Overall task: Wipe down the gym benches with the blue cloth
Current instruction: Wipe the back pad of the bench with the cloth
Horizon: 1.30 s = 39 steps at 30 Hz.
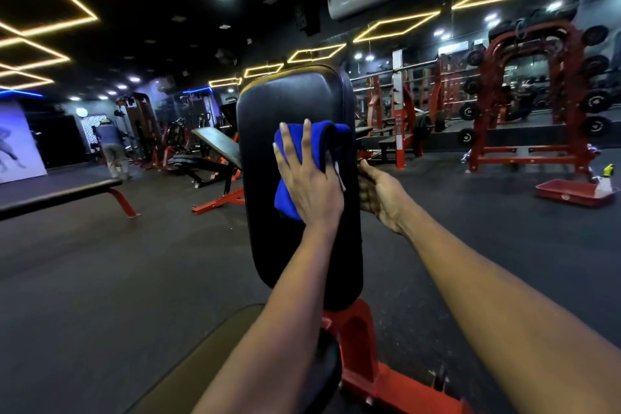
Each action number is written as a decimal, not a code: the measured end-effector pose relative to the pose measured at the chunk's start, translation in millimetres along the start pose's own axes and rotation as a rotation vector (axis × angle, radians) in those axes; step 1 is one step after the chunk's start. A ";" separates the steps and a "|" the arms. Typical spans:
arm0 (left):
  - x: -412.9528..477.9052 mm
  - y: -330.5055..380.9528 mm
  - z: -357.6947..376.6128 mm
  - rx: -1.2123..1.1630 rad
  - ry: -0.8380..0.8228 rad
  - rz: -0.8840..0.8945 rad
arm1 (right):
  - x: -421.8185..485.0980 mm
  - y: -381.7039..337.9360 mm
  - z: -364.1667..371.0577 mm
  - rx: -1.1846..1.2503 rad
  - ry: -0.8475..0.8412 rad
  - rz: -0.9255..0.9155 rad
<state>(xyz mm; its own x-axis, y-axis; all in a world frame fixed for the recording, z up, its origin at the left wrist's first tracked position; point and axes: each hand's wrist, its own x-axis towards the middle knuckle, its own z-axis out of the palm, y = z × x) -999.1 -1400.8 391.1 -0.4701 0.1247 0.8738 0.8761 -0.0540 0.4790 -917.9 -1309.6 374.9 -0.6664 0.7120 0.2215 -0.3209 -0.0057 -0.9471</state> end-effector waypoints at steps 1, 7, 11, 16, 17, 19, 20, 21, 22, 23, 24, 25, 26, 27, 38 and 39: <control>4.0 1.4 1.0 -0.002 -0.003 0.002 | 1.0 1.2 -0.5 0.016 0.001 0.000; -30.0 -17.4 2.5 -0.006 -0.021 0.154 | 9.2 9.9 -6.2 0.030 -0.020 -0.007; 3.8 -6.3 3.8 0.026 -0.026 0.149 | 9.3 4.7 -3.7 0.002 -0.002 -0.010; 58.7 11.9 9.1 0.061 -0.022 0.228 | 12.7 -19.4 7.9 -0.097 0.097 -0.141; 66.8 14.2 10.3 0.068 -0.023 0.241 | 13.5 -26.4 13.0 -0.092 0.125 -0.187; 87.0 22.3 11.8 0.090 -0.027 0.266 | 16.5 -40.2 25.3 -0.065 0.185 -0.263; 98.7 27.8 11.9 0.095 -0.038 0.271 | 18.5 -44.2 30.8 -0.041 0.223 -0.296; 109.8 33.1 11.7 0.099 -0.055 0.273 | 24.1 -44.8 34.1 -0.007 0.266 -0.314; 119.4 36.0 11.2 0.101 -0.068 0.280 | 31.4 -42.5 35.9 0.033 0.307 -0.315; 124.6 37.1 11.0 0.097 -0.070 0.296 | 37.9 -38.7 36.5 0.061 0.343 -0.317; 125.4 34.9 10.4 0.087 -0.064 0.320 | 44.6 -32.8 36.8 0.087 0.374 -0.327; 121.7 31.5 9.4 0.074 -0.057 0.352 | 41.5 -31.9 40.7 0.105 0.401 -0.337; 115.2 26.4 8.2 0.065 -0.054 0.387 | 36.7 -31.9 44.6 0.119 0.431 -0.353; 107.9 20.4 6.9 0.062 -0.059 0.422 | 33.5 -31.9 47.8 0.117 0.465 -0.377; 125.5 -13.7 1.0 -0.107 -0.027 0.341 | 16.6 -34.2 56.8 -0.112 0.577 -0.404; 131.1 -19.3 -0.3 -0.133 0.006 0.241 | 16.0 -34.3 57.2 -0.120 0.580 -0.413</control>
<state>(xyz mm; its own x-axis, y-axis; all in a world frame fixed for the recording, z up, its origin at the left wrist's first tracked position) -1077.7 -1383.7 496.5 -0.2511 0.0865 0.9641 0.9411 -0.2110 0.2641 -956.1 -1338.2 424.2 -0.0310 0.8976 0.4397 -0.3708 0.3982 -0.8390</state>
